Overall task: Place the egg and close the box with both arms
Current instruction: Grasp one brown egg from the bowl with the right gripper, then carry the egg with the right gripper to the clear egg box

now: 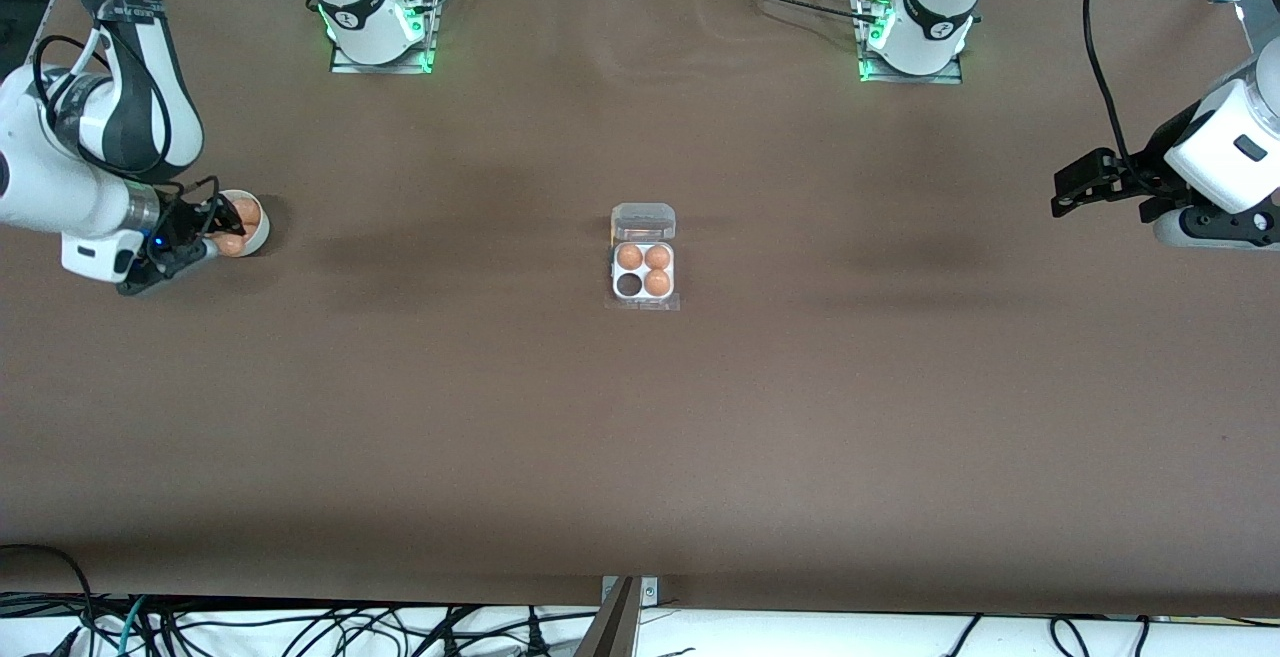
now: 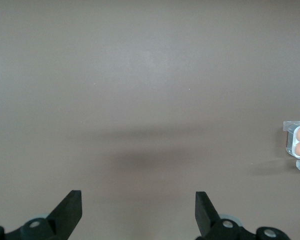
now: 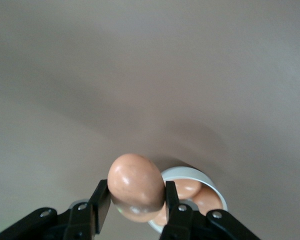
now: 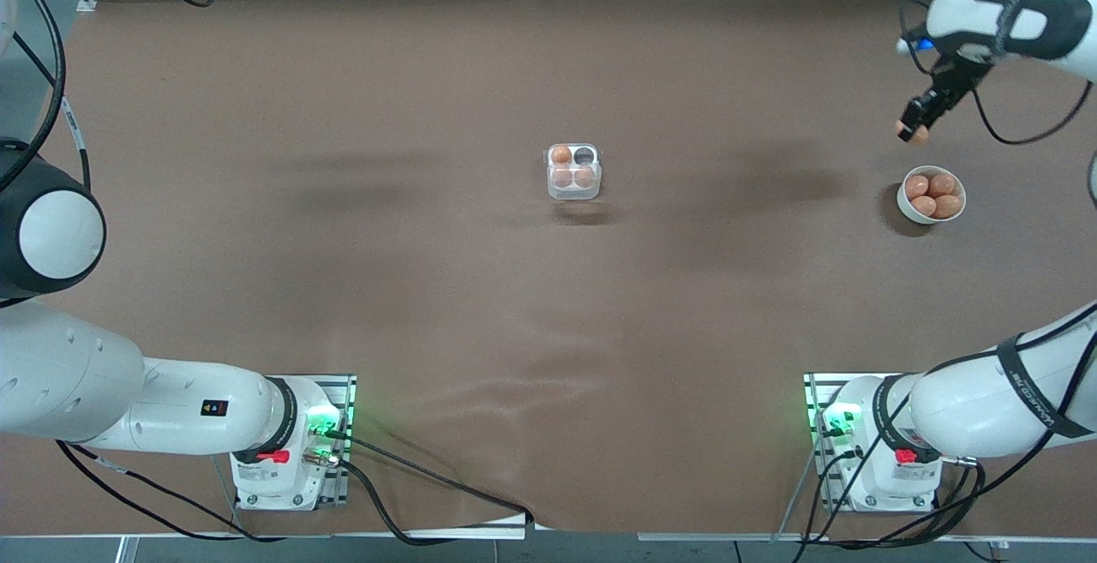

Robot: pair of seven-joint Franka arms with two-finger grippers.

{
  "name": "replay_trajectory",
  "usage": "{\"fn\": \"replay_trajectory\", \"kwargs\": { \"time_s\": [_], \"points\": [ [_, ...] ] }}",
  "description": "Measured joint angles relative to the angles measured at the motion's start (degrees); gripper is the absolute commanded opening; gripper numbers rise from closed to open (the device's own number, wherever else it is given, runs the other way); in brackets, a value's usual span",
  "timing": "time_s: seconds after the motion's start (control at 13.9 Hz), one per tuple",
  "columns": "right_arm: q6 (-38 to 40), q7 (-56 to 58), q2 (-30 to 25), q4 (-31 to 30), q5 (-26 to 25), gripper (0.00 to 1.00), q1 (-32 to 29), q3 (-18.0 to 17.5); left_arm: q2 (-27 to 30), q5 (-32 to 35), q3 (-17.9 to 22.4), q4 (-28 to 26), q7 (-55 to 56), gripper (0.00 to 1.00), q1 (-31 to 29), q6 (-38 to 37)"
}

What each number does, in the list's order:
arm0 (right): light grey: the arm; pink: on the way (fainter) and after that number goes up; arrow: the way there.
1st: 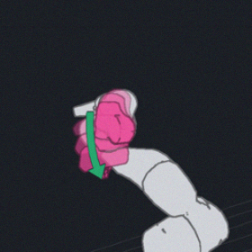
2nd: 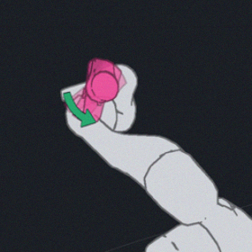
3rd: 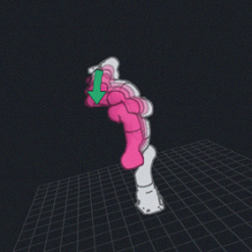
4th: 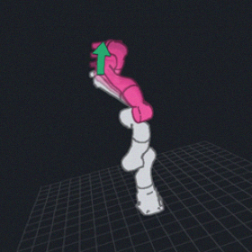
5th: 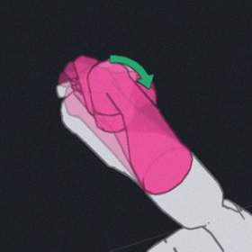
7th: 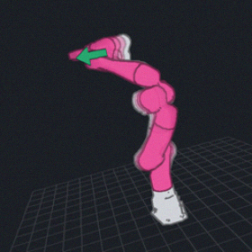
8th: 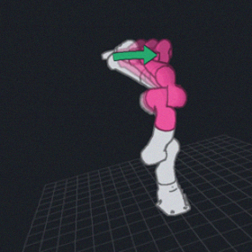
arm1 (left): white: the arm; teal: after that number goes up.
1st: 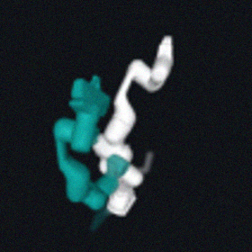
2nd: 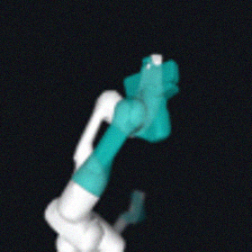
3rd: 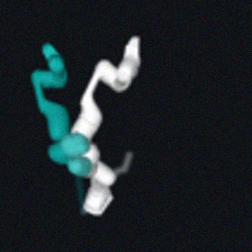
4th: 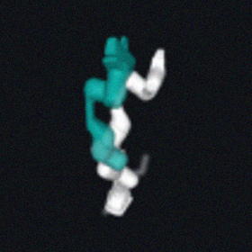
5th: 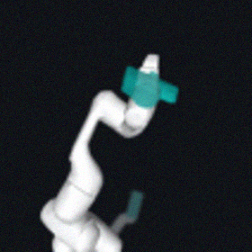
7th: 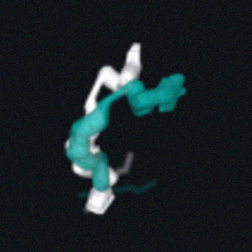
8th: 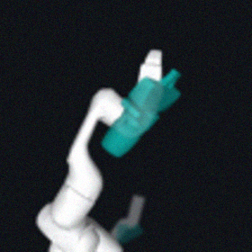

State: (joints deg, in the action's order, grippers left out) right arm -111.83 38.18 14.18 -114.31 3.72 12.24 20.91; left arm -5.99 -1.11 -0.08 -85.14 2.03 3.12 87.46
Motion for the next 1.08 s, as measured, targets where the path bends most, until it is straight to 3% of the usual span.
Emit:
{"fn": "replay_trajectory", "kwargs": {
  "time_s": [0.22,0.43,0.72,1.08],
  "points": [
    [10.53,-8.83,7.39,12.24,4.56,0.23,4.28,-0.27,0.00,0.00,0.00,-0.01,0.00,1.00,0.00,0.00],
    [14.33,-16.87,13.42,19.18,9.49,0.23,7.39,-0.46,0.00,0.00,0.00,0.00,0.00,1.00,0.00,0.00],
    [16.01,-26.74,17.76,22.69,19.27,0.23,10.70,-0.50,-0.01,0.00,0.00,-0.01,0.00,1.00,-0.01,-0.02],
    [16.55,-42.57,18.63,23.68,31.12,0.23,14.30,-1.81,-0.02,0.00,0.00,-0.01,0.00,1.00,-0.01,-0.02]
  ]
}}
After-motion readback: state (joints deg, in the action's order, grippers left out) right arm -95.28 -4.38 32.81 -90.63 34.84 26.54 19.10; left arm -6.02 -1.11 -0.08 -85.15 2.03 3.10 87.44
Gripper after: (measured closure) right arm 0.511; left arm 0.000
